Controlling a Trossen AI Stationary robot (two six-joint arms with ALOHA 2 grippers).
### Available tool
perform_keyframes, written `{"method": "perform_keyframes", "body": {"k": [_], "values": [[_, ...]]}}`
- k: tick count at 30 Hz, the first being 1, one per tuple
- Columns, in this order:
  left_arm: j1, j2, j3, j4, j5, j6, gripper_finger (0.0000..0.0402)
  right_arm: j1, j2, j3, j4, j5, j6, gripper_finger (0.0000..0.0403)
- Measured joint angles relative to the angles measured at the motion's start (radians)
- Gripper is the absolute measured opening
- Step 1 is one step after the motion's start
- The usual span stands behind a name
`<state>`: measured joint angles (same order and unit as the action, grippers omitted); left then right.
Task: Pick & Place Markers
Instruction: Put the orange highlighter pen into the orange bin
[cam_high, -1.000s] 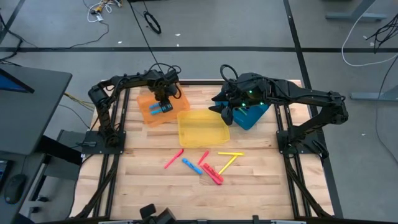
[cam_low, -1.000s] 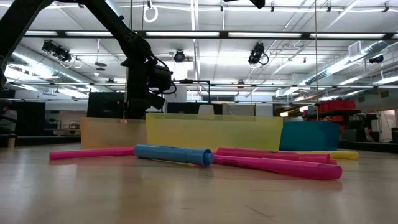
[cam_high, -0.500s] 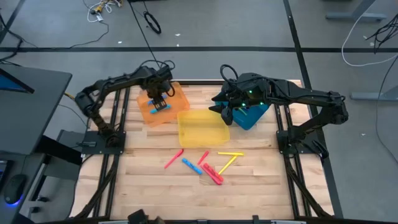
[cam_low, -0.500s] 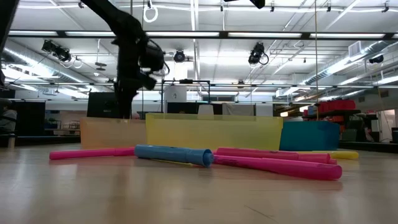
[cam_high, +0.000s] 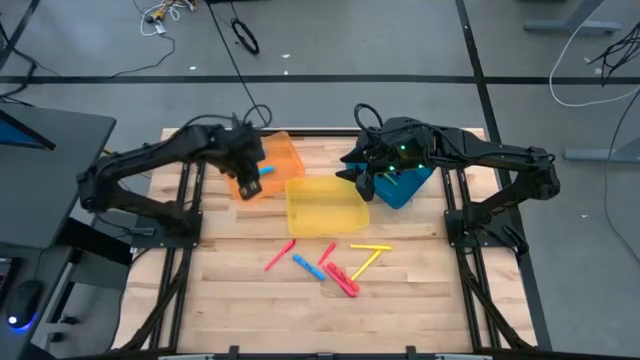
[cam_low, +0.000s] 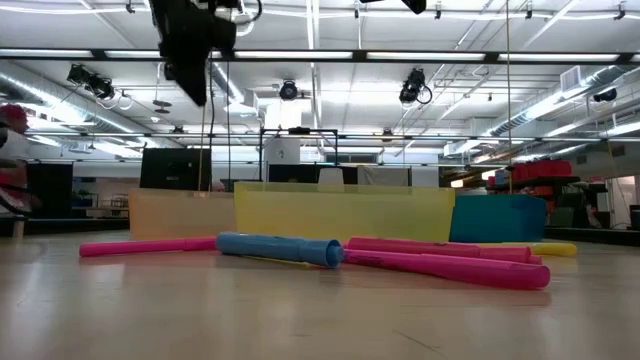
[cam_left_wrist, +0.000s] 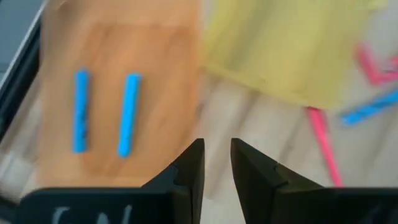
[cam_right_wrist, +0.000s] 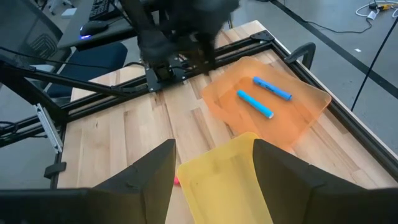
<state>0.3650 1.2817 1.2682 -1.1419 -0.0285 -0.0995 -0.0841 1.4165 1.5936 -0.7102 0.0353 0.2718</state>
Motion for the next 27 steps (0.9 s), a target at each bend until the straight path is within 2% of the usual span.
{"method": "perform_keyframes", "body": {"k": [5, 14, 20, 27], "values": [[-0.146, -0.007, 0.049, -0.004, -0.001, -0.074, 0.0068, 0.0, 0.0, 0.0, 0.0, 0.0, -0.006, 0.0216], [-0.33, -0.003, 0.082, 0.002, -0.005, -0.171, 0.0064, 0.008, 0.0, 0.0, -0.018, -0.027, 0.015, 0.0216], [-0.456, 0.012, 0.081, -0.032, -0.064, -0.211, 0.0064, 0.062, 0.0, 0.0, -0.027, -0.028, 0.048, 0.0216], [-0.552, 0.042, 0.082, -0.037, -0.068, -0.208, 0.0064, 0.131, 0.0, 0.0, -0.042, -0.026, 0.111, 0.0216]]}}
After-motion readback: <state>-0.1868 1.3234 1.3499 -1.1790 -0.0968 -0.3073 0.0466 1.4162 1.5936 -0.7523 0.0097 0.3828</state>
